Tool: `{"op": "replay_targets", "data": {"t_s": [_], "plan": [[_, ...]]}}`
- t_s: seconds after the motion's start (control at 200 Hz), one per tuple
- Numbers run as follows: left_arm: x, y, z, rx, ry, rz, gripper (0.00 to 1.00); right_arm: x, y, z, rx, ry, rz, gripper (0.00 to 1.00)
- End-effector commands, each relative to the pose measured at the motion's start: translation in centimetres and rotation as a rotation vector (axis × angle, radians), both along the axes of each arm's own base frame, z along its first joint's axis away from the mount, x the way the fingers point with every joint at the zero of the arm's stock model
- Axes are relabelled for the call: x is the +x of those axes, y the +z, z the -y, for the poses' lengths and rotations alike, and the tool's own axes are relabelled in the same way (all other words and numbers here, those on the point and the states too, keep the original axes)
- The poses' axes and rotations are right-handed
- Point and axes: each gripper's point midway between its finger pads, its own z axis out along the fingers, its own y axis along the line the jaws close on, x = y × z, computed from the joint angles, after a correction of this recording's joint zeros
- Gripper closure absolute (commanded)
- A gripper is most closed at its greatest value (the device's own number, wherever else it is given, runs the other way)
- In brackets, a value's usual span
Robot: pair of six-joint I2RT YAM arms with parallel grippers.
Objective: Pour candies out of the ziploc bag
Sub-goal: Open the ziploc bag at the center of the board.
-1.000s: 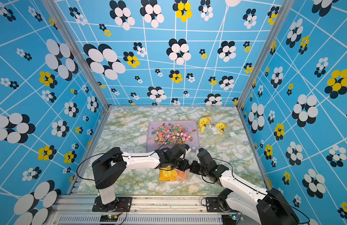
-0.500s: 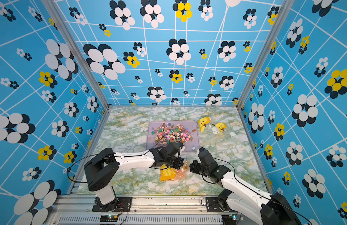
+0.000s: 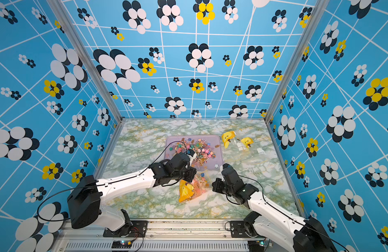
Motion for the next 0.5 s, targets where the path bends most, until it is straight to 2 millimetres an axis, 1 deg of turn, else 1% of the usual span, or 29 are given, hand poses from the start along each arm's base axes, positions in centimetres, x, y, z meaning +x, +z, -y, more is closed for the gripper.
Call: {"op": "replay_targets", "data": {"t_s": [0.0, 0.115, 0.215, 0.28, 0.435, 0.495], "plan": [[0.8, 2.0, -1.3, -0.006, 0.009, 0.079, 1.00, 0.3, 0.6, 0.5, -0.031, -0.007, 0.018, 1.00], [0.9, 4.5, -1.7, -0.041, 0.002, 0.135, 1.00, 0.3, 0.7, 0.5, -0.031, -0.008, 0.019, 1.00], [0.5, 6.0, -1.7, -0.083, -0.022, 0.159, 1.00, 0.4, 0.9, 0.4, -0.025, -0.009, 0.022, 1.00], [0.3, 6.3, -1.5, -0.100, -0.038, 0.163, 1.00, 0.4, 0.9, 0.3, -0.025, -0.007, 0.023, 0.96], [-0.3, 6.3, -0.9, -0.153, -0.072, 0.155, 1.00, 0.6, 1.4, 0.4, -0.038, -0.003, 0.031, 0.90], [-0.7, 6.6, -0.7, -0.179, -0.086, 0.155, 0.87, 0.6, 1.5, 0.5, -0.044, 0.000, 0.034, 0.87]]}}
